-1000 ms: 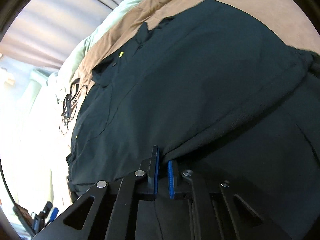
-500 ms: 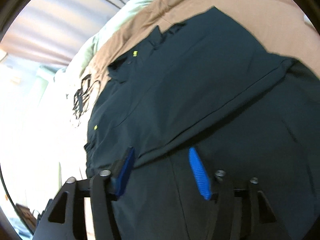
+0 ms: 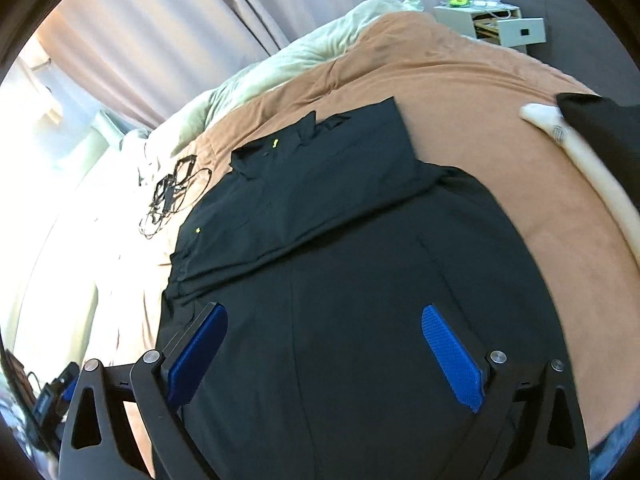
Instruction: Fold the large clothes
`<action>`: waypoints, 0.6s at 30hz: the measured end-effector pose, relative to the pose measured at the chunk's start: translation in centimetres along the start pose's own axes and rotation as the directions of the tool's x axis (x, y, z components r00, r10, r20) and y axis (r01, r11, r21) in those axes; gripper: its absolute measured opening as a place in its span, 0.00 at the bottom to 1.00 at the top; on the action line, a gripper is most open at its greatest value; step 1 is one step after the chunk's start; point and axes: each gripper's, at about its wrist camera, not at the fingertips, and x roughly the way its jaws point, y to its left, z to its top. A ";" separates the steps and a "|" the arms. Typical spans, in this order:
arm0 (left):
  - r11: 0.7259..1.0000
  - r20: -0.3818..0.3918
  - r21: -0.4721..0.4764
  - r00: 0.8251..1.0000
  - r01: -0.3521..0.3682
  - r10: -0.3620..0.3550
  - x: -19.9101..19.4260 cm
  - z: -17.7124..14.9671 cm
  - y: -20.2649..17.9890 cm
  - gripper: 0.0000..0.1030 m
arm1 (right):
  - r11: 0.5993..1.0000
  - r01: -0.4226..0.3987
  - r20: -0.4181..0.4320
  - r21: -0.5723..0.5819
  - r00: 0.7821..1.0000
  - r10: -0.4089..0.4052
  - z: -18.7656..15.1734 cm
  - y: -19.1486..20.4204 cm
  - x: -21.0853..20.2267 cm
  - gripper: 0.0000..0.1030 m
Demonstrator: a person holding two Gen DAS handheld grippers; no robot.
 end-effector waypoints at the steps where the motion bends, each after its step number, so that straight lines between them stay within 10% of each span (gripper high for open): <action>1: 1.000 0.004 -0.004 1.000 0.005 -0.005 -0.7 -0.3 0.1 0.96 | 1.000 -0.007 0.011 0.003 1.000 0.007 -0.4 -0.2 -0.8 0.99; 18: 0.999 0.127 -0.042 0.992 0.028 -0.022 -13.4 -10.7 4.6 0.96 | 1.000 -0.012 0.098 -0.028 0.995 0.015 -10.5 -6.9 -14.5 1.00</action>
